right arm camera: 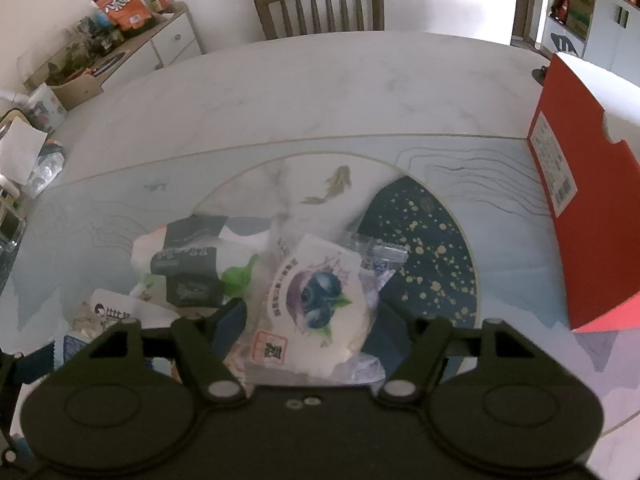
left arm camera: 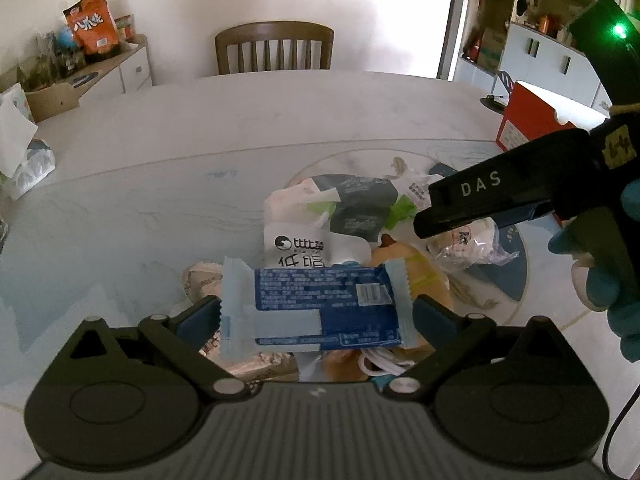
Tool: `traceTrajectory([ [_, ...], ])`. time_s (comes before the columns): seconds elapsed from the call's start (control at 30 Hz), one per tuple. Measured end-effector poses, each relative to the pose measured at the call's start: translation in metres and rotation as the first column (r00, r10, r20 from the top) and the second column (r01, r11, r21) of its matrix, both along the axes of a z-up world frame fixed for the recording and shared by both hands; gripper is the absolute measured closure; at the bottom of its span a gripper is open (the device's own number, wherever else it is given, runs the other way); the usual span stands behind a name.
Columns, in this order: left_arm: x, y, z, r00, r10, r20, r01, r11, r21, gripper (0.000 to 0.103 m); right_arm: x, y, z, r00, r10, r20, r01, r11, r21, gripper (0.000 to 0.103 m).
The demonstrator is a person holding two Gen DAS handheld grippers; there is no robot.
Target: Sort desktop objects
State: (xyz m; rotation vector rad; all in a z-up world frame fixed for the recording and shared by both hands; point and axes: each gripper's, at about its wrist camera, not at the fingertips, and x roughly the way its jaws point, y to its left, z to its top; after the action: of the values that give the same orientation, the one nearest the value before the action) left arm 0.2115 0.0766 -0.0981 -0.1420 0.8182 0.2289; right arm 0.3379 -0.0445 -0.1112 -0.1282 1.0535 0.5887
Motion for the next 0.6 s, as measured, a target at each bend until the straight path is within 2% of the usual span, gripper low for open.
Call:
traceTrajectory([
  [0.23,-0.002,0.003,0.003,1.000,0.020,0.006,-0.020,1.000,0.002,0.020,-0.001,0.000,0.001,1.000,0.009,0.010,-0.009,1.000,-0.008,0.045],
  [0.3,-0.002,0.005,0.004,1.000,0.025,0.010,-0.025,1.000,-0.001,0.021,-0.002,-0.001,0.001,1.000,0.011,0.015,-0.011,1.000,-0.007,0.048],
  [0.6,-0.005,0.012,0.009,0.999,0.032,0.029,-0.031,0.999,-0.027,0.035,-0.005,-0.006,0.006,1.000,0.006,0.030,-0.006,1.000,-0.016,0.051],
])
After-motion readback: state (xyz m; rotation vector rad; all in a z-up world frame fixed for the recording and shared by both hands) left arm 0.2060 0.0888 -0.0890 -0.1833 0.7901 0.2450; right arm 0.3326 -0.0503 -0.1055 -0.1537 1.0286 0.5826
